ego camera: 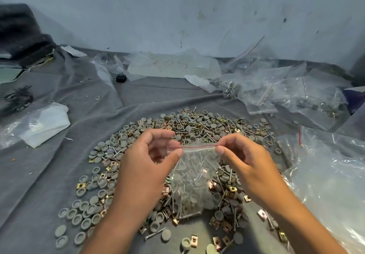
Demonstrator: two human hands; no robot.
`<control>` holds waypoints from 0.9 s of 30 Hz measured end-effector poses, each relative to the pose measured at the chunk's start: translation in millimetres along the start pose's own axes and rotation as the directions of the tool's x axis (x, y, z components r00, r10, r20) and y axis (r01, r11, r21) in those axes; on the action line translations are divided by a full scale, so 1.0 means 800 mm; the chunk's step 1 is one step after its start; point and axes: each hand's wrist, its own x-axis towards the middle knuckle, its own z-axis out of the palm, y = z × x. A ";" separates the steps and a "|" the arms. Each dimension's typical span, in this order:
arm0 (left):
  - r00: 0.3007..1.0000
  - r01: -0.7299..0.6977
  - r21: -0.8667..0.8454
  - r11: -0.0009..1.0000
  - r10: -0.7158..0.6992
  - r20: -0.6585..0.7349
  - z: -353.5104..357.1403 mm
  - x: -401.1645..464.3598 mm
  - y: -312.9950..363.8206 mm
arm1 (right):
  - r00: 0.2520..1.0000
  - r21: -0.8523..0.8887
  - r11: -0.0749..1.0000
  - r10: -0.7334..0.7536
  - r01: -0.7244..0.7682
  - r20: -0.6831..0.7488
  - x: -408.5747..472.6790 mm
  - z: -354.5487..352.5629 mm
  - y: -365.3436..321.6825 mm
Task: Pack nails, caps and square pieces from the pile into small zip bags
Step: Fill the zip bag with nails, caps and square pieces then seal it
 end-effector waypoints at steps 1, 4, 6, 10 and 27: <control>1.000 0.008 0.027 1.000 -0.008 0.000 0.000 0.001 -0.001 | 1.000 -0.010 1.000 0.011 -0.011 -0.003 0.001 0.000 0.002; 1.000 0.022 0.062 0.998 -0.023 0.016 -0.003 0.003 -0.002 | 1.000 -0.013 1.000 0.019 -0.019 -0.011 0.000 -0.002 0.002; 1.000 0.022 0.045 0.999 -0.023 0.019 -0.005 0.003 -0.002 | 1.000 -0.014 1.000 0.005 -0.006 -0.022 -0.002 -0.002 0.000; 1.000 0.000 0.020 1.000 0.000 0.029 -0.003 0.000 0.005 | 0.999 0.004 1.000 -0.030 0.030 -0.020 -0.005 -0.001 -0.005; 0.990 -0.022 -0.034 0.999 0.027 0.139 0.003 -0.002 0.002 | 0.996 0.084 0.992 -0.092 0.089 0.023 -0.014 0.016 -0.015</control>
